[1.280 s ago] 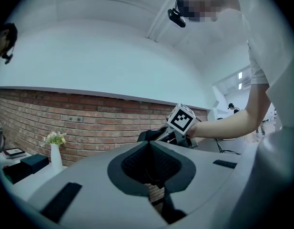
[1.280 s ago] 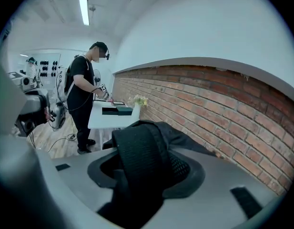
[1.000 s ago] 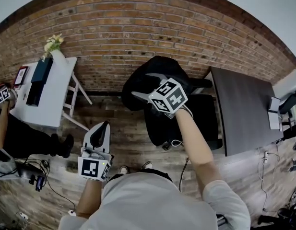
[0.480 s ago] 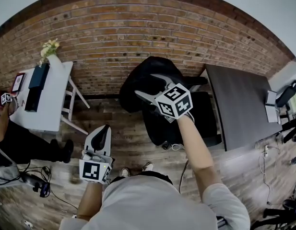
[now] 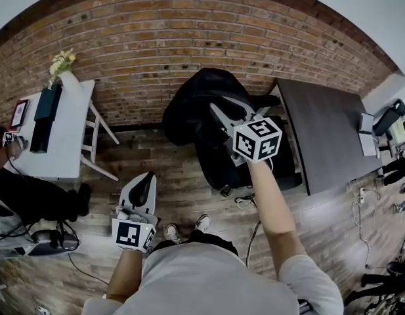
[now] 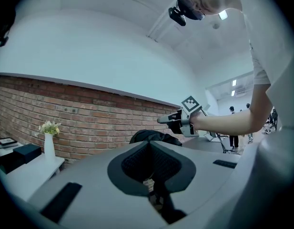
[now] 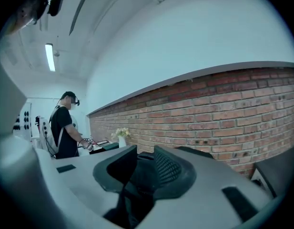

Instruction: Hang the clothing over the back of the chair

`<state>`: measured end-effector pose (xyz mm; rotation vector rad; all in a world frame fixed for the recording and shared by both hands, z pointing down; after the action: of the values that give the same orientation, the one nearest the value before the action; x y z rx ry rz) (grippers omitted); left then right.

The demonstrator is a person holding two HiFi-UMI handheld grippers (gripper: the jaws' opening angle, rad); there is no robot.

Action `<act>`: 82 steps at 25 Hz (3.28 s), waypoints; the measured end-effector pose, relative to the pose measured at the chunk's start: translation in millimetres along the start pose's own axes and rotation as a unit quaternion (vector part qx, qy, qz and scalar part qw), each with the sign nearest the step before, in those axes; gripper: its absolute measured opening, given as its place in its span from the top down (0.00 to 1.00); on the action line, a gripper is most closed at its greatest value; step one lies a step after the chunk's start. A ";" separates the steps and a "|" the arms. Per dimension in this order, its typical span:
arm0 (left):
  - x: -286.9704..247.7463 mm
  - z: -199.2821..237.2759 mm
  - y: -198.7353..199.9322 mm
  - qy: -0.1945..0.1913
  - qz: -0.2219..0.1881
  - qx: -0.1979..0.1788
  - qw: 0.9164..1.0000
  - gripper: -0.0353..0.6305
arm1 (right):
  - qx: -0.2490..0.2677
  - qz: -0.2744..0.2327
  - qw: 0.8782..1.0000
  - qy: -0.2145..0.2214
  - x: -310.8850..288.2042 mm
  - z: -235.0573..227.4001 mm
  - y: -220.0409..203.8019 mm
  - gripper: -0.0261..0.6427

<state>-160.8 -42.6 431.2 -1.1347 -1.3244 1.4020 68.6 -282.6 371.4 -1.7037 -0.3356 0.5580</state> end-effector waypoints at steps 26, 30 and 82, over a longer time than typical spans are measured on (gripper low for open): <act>18.4 30.2 1.5 -0.091 -0.023 -0.008 0.996 0.91 | -0.084 -0.019 0.956 -0.279 158.8 32.2 -82.1 0.93; 13.8 36.1 11.3 -0.091 -0.038 -0.016 0.995 0.91 | -0.067 -0.036 0.948 -0.310 195.6 47.5 -75.2 0.93; 23.0 39.1 62.3 0.031 -0.076 -0.030 0.996 0.91 | 0.142 -0.083 0.951 -0.263 242.3 124.6 -10.5 0.93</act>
<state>-204.1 -31.3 368.5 -1.0853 -1.3862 1.2152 206.4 -52.7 321.6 -1.2170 -0.7354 0.8881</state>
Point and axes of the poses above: the fingertips, and each gripper's own axes: x backward along the fingers, z to its left, y out of its top, the point moved 9 cm from there along x, backward along the fingers, and after that the axes turned 8 degrees about y, right-handed, at the moved point
